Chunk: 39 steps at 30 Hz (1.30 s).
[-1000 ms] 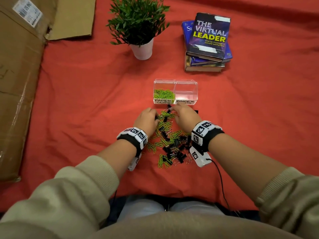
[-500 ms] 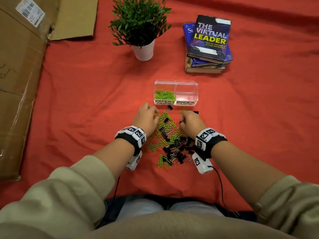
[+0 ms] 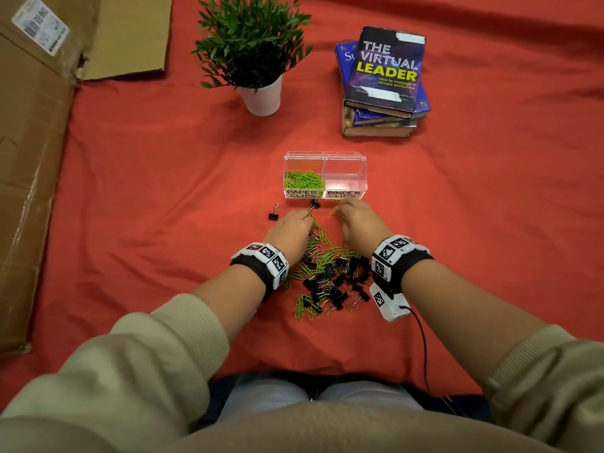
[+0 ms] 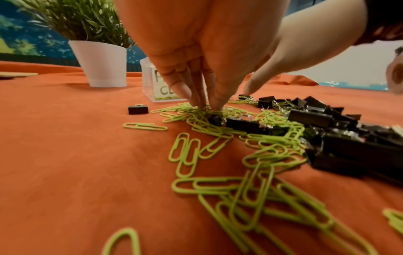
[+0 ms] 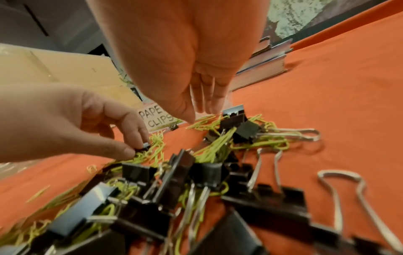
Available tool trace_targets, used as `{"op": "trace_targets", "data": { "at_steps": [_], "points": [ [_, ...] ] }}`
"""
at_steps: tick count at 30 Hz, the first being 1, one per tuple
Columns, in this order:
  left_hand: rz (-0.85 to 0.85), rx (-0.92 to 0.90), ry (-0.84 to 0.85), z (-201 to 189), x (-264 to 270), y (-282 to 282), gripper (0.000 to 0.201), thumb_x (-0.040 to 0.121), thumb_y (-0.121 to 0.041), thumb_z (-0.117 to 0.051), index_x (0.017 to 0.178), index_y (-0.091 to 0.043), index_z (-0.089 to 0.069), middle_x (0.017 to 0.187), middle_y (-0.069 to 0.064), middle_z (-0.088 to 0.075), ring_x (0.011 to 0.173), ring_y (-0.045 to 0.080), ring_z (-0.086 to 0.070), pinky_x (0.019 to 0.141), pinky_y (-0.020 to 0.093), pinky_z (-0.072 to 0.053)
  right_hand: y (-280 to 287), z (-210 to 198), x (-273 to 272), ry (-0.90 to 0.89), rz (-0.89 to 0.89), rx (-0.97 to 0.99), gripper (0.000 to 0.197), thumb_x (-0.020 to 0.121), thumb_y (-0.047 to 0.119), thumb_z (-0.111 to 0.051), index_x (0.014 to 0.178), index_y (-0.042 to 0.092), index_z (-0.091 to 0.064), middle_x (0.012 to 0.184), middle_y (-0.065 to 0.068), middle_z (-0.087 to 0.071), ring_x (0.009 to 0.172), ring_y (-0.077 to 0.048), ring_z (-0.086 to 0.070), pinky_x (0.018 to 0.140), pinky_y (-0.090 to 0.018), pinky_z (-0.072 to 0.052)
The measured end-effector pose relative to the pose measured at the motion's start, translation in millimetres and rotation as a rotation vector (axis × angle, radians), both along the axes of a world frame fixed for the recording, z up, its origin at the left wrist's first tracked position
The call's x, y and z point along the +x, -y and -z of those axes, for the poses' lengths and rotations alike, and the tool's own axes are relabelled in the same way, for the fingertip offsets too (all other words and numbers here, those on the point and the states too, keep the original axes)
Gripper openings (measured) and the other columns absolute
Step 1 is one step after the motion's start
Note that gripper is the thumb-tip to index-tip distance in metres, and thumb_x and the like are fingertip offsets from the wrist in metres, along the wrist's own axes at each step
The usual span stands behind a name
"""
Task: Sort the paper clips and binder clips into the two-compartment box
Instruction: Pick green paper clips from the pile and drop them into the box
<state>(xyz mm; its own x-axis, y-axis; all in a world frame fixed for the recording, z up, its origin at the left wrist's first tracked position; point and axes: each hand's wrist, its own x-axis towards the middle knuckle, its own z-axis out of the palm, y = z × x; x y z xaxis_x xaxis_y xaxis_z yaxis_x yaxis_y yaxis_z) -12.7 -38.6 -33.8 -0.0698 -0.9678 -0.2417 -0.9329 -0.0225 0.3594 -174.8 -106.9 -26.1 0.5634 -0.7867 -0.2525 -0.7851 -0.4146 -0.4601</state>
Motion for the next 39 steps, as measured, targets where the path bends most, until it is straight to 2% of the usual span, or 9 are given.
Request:
{"op": "trace_targets", "data": {
  "at_steps": [4,8,11,15,21,27,31,36,39],
  "points": [
    [-0.001,0.004,-0.075,-5,2,-3,0.016,0.083,-0.007,-0.059,0.099,-0.01,-0.06,0.106,0.005,-0.058,0.105,0.023,-0.051,0.09,0.037,-0.047,-4,10,13,-0.124,-0.013,-0.026,0.057,0.084,-0.008,-0.046,0.139,0.001,-0.035,0.139,-0.016,-0.04,0.128,-0.031,-0.035,0.106,-0.037,-0.035],
    [0.008,0.1,-0.172,-8,6,-12,0.029,0.084,-0.024,-0.065,0.112,-0.016,-0.058,0.112,0.001,-0.058,0.105,0.018,-0.053,0.091,0.03,-0.046,-6,17,14,-0.15,0.057,-0.06,0.041,0.083,-0.008,-0.05,0.123,0.0,-0.052,0.125,-0.017,-0.048,0.119,-0.032,-0.041,0.099,-0.038,-0.039],
    [-0.163,0.078,-0.215,-7,16,-16,0.025,0.085,-0.03,-0.066,0.107,-0.019,-0.06,0.108,-0.002,-0.056,0.102,0.016,-0.053,0.092,0.032,-0.048,-9,20,11,-0.161,0.08,-0.095,0.026,0.084,-0.006,-0.052,0.108,0.001,-0.059,0.114,-0.014,-0.054,0.11,-0.029,-0.045,0.095,-0.038,-0.045],
    [-0.374,0.021,-0.185,-5,31,-13,0.02,0.087,-0.023,-0.063,0.104,-0.015,-0.06,0.108,0.002,-0.055,0.107,0.022,-0.054,0.095,0.039,-0.047,-13,18,9,-0.227,-0.026,-0.161,0.029,0.082,-0.007,-0.052,0.111,-0.001,-0.053,0.113,-0.015,-0.052,0.106,-0.028,-0.045,0.094,-0.035,-0.043],
    [-0.285,0.058,-0.1,-5,18,-11,0.054,0.088,-0.033,-0.062,0.136,-0.013,-0.045,0.125,0.006,-0.048,0.123,0.022,-0.044,0.104,0.036,-0.041,-8,12,27,-0.125,0.019,0.008,0.027,0.088,0.0,-0.049,0.114,0.0,-0.053,0.116,-0.015,-0.056,0.109,-0.028,-0.049,0.099,-0.035,-0.042],
    [-0.256,0.074,-0.046,-1,17,-11,0.041,0.089,-0.027,-0.061,0.126,-0.013,-0.055,0.118,0.01,-0.048,0.119,0.026,-0.047,0.097,0.04,-0.045,-14,6,55,-0.106,0.056,0.071,0.041,0.091,0.026,-0.057,0.124,0.003,-0.051,0.13,-0.016,-0.045,0.121,-0.031,-0.044,0.105,-0.042,-0.041],
    [-0.227,0.075,-0.021,-3,18,-12,0.039,0.09,-0.029,-0.059,0.126,-0.015,-0.055,0.118,0.008,-0.049,0.119,0.025,-0.047,0.094,0.04,-0.046,-14,5,57,-0.143,-0.001,0.057,0.033,0.089,0.009,-0.057,0.122,0.005,-0.052,0.126,-0.015,-0.045,0.117,-0.031,-0.047,0.1,-0.04,-0.043],
    [-0.178,0.078,0.008,-3,15,-11,0.04,0.089,-0.033,-0.061,0.123,-0.014,-0.055,0.118,0.006,-0.049,0.118,0.024,-0.046,0.09,0.04,-0.049,-17,2,48,-0.123,-0.053,0.05,0.024,0.089,0.005,-0.049,0.111,-0.001,-0.055,0.115,-0.017,-0.053,0.107,-0.032,-0.051,0.093,-0.037,-0.043],
    [-0.141,0.081,0.027,-5,14,-9,0.032,0.09,-0.027,-0.06,0.116,-0.009,-0.058,0.117,0.008,-0.051,0.117,0.026,-0.047,0.09,0.041,-0.048,-13,-6,43,-0.093,-0.004,0.144,0.016,0.09,0.008,-0.05,0.102,0.0,-0.058,0.104,-0.014,-0.059,0.087,-0.025,-0.056,0.078,-0.031,-0.047]
  ]
}}
